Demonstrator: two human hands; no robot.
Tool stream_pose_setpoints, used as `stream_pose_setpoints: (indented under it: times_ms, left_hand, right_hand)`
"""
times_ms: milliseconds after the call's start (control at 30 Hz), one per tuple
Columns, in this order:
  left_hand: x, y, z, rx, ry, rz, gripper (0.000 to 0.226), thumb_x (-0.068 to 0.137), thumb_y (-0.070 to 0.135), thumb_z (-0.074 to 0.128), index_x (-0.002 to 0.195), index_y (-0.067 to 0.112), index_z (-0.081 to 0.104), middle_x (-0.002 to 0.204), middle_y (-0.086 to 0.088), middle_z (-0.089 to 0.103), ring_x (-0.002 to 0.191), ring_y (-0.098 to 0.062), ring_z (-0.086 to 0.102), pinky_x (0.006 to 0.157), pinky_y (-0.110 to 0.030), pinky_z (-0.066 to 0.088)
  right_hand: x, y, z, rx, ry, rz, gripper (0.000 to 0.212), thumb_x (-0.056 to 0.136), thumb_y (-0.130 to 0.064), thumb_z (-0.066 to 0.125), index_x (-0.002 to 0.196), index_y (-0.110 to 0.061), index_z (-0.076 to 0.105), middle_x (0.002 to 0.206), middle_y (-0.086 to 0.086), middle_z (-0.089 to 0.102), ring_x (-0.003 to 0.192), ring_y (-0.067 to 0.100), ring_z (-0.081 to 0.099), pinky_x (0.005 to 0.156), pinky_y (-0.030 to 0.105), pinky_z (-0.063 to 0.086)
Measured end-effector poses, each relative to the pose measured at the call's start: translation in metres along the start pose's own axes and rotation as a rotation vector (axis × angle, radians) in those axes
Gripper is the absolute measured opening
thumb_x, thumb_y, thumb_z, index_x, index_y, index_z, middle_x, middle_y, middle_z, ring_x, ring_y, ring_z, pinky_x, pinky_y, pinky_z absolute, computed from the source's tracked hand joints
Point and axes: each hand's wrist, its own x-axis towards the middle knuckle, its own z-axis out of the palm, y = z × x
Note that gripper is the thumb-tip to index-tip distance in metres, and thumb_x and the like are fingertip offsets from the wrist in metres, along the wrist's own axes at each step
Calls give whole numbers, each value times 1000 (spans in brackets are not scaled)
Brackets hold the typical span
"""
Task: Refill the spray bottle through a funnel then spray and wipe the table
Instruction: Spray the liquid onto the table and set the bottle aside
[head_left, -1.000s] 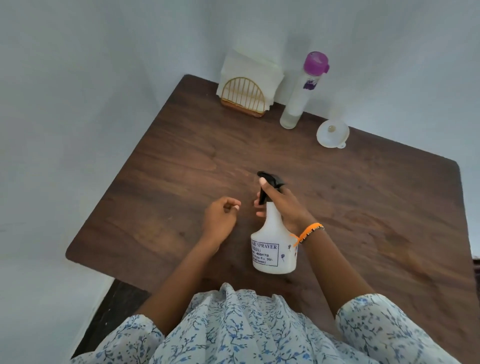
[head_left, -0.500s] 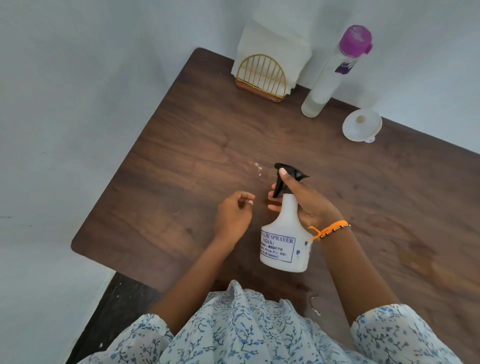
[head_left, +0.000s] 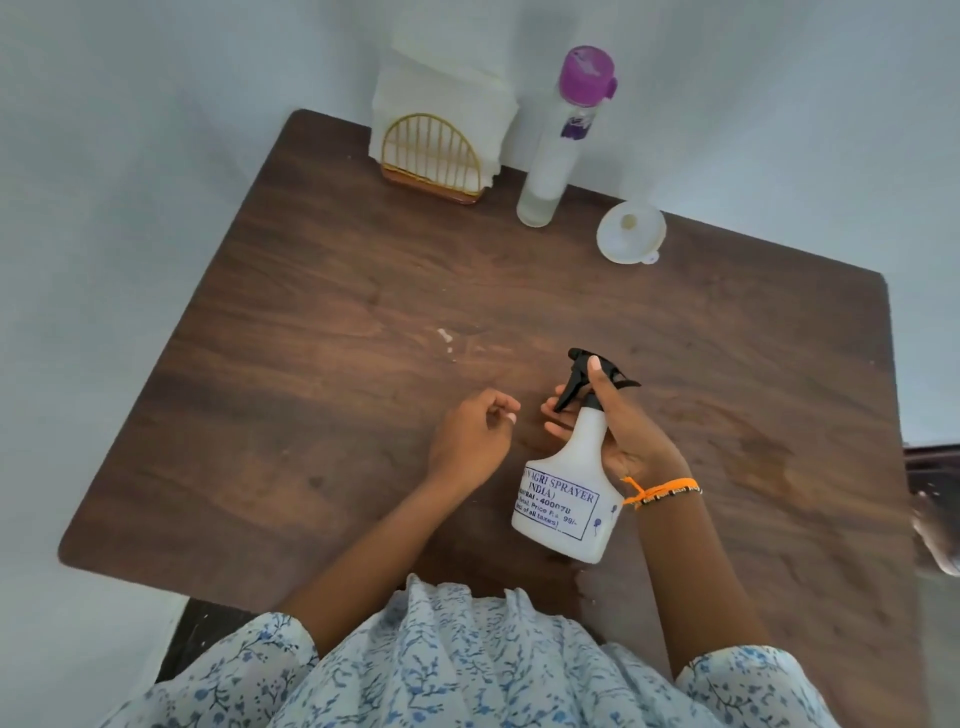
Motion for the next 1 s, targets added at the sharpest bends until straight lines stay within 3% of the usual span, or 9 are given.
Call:
stream_pose_setpoints:
  times_ms: [167, 300, 367, 467, 567, 700, 1000]
  left_hand:
    - [7, 13, 19, 49, -70, 49, 15, 88, 20, 54, 90, 33, 61, 88, 14, 60, 84, -2, 56, 76, -31, 50]
    - [11, 17, 27, 53, -63, 59, 15, 87, 18, 55, 88, 32, 60, 85, 13, 61, 79, -2, 56, 70, -26, 47]
    - [12, 18, 28, 60, -51, 55, 15, 87, 18, 55, 88, 33, 60, 85, 13, 61, 79, -1, 56, 68, -24, 46]
    - [13, 17, 30, 85, -45, 49, 17, 87, 19, 55, 87, 36, 59, 86, 15, 60, 80, 0, 56, 70, -24, 47]
    - [13, 18, 32, 96, -45, 41, 18, 88, 20, 55, 84, 38, 58, 85, 16, 60, 79, 0, 55, 64, -20, 43]
    - [13, 18, 35, 88, -55, 38, 18, 88, 18, 55, 85, 35, 59, 83, 14, 60, 76, 0, 55, 63, -20, 40]
    - [16, 28, 59, 55, -125, 102, 16, 86, 14, 57, 85, 29, 62, 78, 12, 60, 72, -1, 55, 66, -19, 41]
  right_hand:
    - [2, -10, -18, 26, 31, -25, 67, 66, -53, 69, 101, 4, 63, 92, 19, 68, 92, 26, 70, 65, 33, 59]
    - [13, -18, -17, 34, 104, -70, 49, 79, -48, 65, 90, -1, 60, 72, 9, 61, 61, 17, 65, 61, 32, 59]
    - [16, -19, -19, 68, 120, -74, 45, 81, -46, 65, 88, -3, 60, 64, 7, 60, 56, 15, 62, 60, 33, 58]
    - [15, -18, -27, 138, 87, -38, 50, 73, -49, 68, 88, -1, 63, 61, 8, 67, 67, 20, 68, 60, 34, 58]
    - [13, -17, -35, 175, 48, -3, 61, 62, -48, 74, 92, 4, 65, 75, 16, 72, 86, 26, 71, 62, 35, 58]
    - [7, -20, -42, 168, 39, 10, 60, 63, -48, 73, 92, 4, 65, 79, 17, 72, 89, 27, 71, 63, 36, 59]
    - [-4, -43, -71, -238, 250, -152, 50, 80, -55, 61, 75, -6, 59, 67, 8, 59, 64, 18, 63, 57, 32, 59]
